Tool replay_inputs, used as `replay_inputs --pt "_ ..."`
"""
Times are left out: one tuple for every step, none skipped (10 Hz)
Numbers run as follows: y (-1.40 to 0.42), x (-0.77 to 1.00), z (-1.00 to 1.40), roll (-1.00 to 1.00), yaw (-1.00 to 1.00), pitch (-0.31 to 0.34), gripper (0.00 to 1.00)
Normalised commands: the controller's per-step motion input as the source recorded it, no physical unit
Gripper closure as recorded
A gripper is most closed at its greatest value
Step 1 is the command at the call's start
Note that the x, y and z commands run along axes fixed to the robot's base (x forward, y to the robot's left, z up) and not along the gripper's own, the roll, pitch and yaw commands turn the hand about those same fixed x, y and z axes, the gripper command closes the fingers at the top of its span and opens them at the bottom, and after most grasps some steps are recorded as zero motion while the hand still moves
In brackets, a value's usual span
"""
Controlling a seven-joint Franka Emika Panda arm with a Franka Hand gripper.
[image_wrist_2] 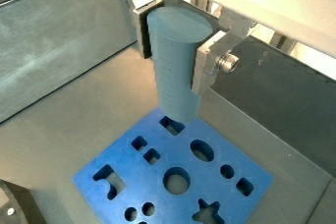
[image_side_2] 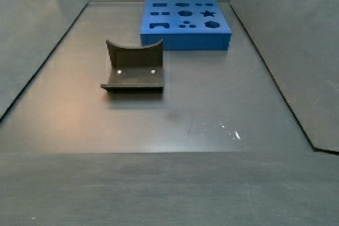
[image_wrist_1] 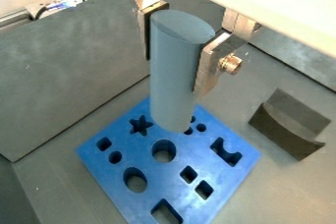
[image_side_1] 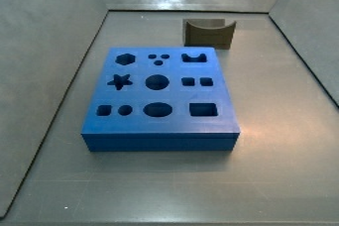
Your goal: Insert the oval object.
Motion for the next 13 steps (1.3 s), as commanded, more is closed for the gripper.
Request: replay_inputs --pt "-0.43 0.0 -0.86 0.23 0.0 -0.129 1.0" --pt "-0.44 0.0 -0.87 0.24 -0.01 -0.123 1.0" --pt "-0.41 0.0 -0.82 0.25 -0.01 -0.126 1.0" --pt "-0.4 0.0 -0.82 0.26 -0.01 -0.121 1.0" --pt "-0.38 0.0 -0.83 0.24 0.0 -0.123 1.0" --pt "-0.31 0.0 -0.83 0.24 0.0 -0.131 1.0" --pt "-0.05 -0.15 -0.78 0.2 0.0 -0.187 1.0" --pt "0.03 -0.05 -0.78 0.16 -0.07 -0.167 1.0" --pt "0.05 -0.1 -0.71 0.19 -0.08 -0.161 1.0" --pt "0.0 -0.18 -0.66 0.22 -0.12 -0.19 1.0" --pt "0.0 -0.13 -0.71 0.15 -0.12 -0.226 1.0" --pt "-0.07 -0.08 -0.73 0.1 -0.12 -0.25 1.0" --pt "-0.06 0.0 -0.72 0.02 -0.1 -0.244 1.0"
